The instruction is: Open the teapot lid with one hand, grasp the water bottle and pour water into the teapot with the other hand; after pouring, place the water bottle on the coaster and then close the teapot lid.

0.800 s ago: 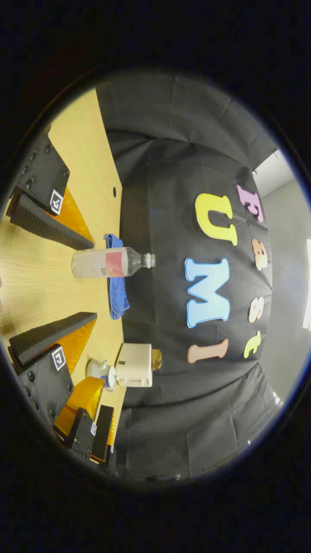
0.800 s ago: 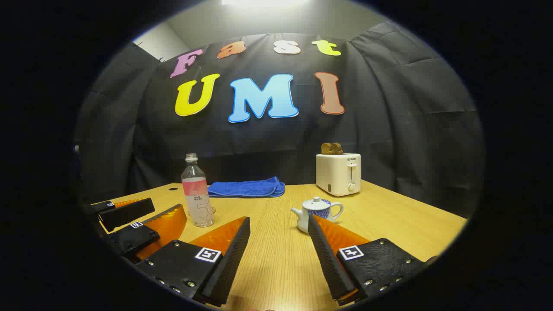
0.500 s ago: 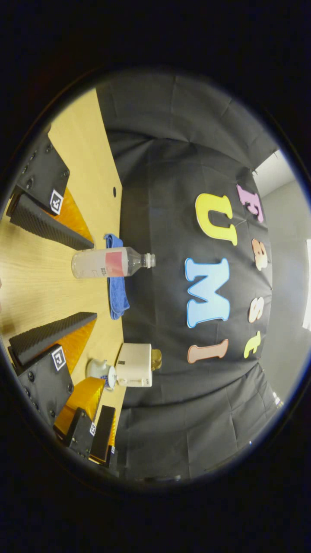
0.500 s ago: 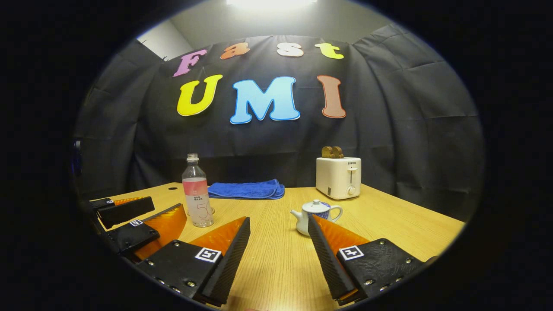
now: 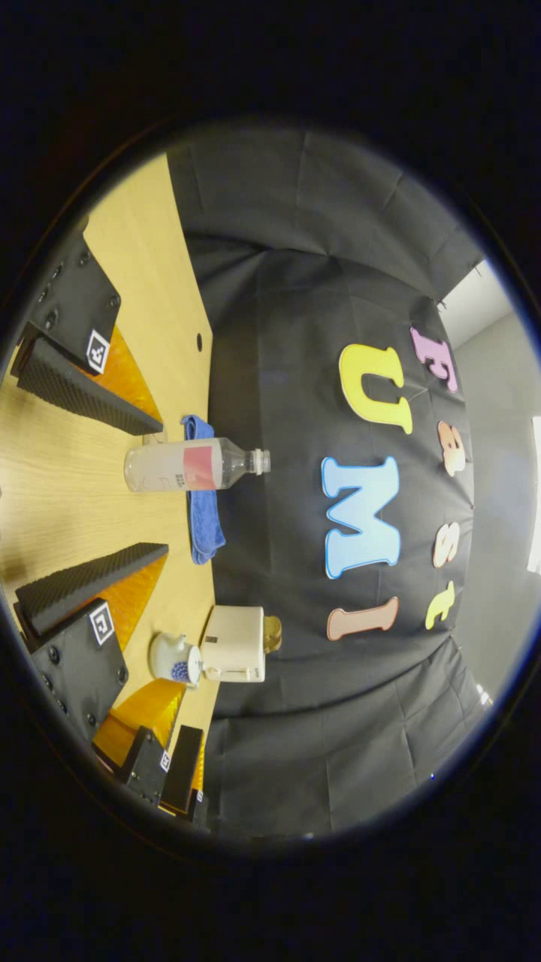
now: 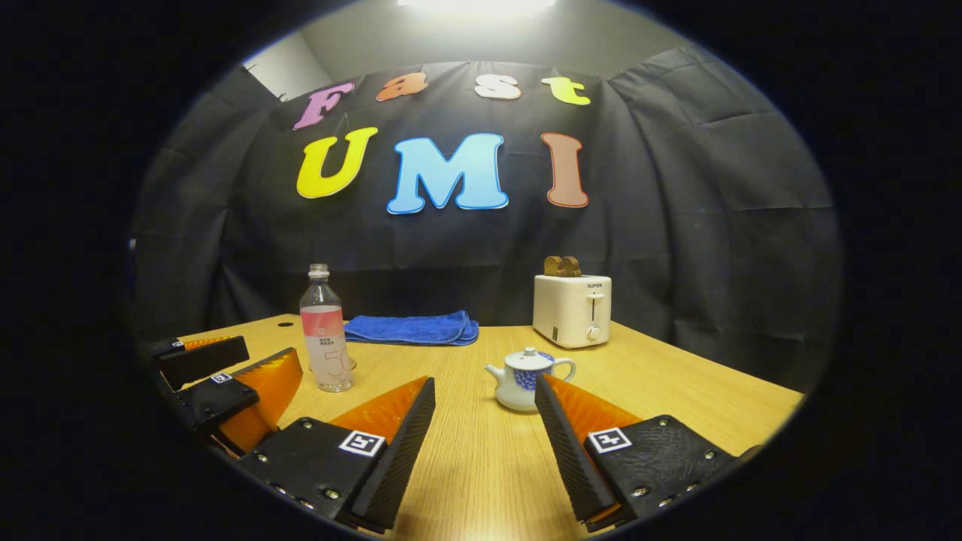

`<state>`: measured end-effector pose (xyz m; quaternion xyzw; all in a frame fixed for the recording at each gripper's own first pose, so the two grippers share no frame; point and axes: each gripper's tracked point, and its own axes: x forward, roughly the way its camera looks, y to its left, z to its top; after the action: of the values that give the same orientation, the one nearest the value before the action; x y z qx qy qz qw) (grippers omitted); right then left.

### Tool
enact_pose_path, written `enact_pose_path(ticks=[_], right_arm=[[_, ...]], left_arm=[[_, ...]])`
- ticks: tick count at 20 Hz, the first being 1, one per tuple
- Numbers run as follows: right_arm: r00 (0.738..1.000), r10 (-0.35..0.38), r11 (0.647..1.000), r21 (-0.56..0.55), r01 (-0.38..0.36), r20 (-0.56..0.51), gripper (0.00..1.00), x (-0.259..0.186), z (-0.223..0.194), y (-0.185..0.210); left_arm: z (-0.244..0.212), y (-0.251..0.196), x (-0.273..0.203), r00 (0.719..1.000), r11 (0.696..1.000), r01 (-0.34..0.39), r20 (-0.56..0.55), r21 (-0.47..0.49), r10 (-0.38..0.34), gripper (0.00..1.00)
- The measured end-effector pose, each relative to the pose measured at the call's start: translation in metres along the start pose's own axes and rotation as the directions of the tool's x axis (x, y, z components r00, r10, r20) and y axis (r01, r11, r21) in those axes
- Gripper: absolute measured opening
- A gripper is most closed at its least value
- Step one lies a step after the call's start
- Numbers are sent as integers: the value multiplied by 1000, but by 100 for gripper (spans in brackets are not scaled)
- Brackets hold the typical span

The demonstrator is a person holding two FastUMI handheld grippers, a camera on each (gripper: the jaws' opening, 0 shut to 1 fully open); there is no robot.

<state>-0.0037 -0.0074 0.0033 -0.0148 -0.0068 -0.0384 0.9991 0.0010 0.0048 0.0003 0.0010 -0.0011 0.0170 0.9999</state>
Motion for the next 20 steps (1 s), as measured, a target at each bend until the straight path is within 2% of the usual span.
enact_pose_path(ticks=[8, 10, 14, 20], right_arm=[[998, -25, 1000, 7, 25, -53, 83, 8, -9, -6], [997, -44, 999, 16, 45, -58, 83, 32, -7, -24], [995, -74, 997, 14, 75, -68, 83, 68, -1, -33], [995, -89, 995, -59, 86, -46, 83, 105, 7, -35]], left_arm=[[-2, -8, 21, 999, 999, 42, -27, 20, -41, 100], [9, 1, 21, 999, 999, 33, -6, 2, -33, 100], [18, 6, 20, 1000, 1000, 20, 13, 6, -20, 100], [21, 13, 25, 1000, 1000, 9, 15, 17, -10, 100]])
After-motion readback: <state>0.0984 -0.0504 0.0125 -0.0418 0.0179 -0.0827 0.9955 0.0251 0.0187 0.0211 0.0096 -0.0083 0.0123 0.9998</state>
